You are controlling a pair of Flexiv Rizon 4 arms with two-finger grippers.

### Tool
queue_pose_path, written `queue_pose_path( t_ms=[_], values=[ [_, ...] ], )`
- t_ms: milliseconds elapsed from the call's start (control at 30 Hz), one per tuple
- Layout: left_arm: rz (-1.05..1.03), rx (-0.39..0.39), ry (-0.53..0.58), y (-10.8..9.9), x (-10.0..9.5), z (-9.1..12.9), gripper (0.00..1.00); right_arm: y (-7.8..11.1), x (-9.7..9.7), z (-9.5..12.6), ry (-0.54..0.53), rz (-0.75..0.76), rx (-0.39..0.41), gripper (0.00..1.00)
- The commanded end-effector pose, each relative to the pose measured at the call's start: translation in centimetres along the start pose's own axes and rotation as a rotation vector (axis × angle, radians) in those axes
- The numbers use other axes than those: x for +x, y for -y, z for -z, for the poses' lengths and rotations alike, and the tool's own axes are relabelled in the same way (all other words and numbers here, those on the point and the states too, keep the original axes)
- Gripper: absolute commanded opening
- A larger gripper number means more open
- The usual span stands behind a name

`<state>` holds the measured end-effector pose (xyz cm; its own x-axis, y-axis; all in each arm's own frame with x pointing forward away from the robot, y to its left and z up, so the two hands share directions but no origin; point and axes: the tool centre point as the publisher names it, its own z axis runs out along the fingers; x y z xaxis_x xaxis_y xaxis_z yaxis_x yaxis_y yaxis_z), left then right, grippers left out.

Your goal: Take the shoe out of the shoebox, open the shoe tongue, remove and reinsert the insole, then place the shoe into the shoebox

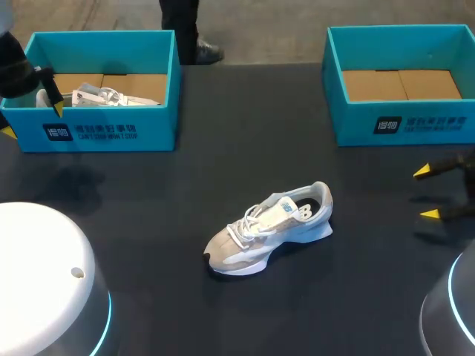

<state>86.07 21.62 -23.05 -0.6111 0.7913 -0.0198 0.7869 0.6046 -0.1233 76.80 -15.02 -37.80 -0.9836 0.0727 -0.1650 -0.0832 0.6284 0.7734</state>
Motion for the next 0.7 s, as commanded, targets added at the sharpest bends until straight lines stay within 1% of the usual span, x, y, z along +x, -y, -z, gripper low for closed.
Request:
queue_pose_path(
  t_ms=[33, 267, 500, 567, 700],
  values=[
    [0.000, -0.002, 0.001, 0.1, 0.1, 0.0, 1.00, -0.1, -0.7, -1.0, -0.020, 0.004, 0.005, 1.00],
    [0.000, -0.002, 0.001, 0.1, 0.1, 0.0, 1.00, -1.3, -1.5, -2.7, -0.073, 0.030, 0.006, 1.00],
    [0.000, -0.002, 0.001, 0.1, 0.1, 0.0, 1.00, -2.3, -2.0, -4.4, -0.125, 0.051, 0.009, 1.00],
    [0.000, -0.002, 0.001, 0.1, 0.1, 0.0, 1.00, -2.6, -2.1, -5.2, -0.159, 0.062, 0.015, 1.00],
    [0.000, -0.002, 0.001, 0.1, 0.1, 0.0, 1.00, -3.1, -2.2, -6.6, -0.192, 0.077, 0.014, 1.00]
  ],
)
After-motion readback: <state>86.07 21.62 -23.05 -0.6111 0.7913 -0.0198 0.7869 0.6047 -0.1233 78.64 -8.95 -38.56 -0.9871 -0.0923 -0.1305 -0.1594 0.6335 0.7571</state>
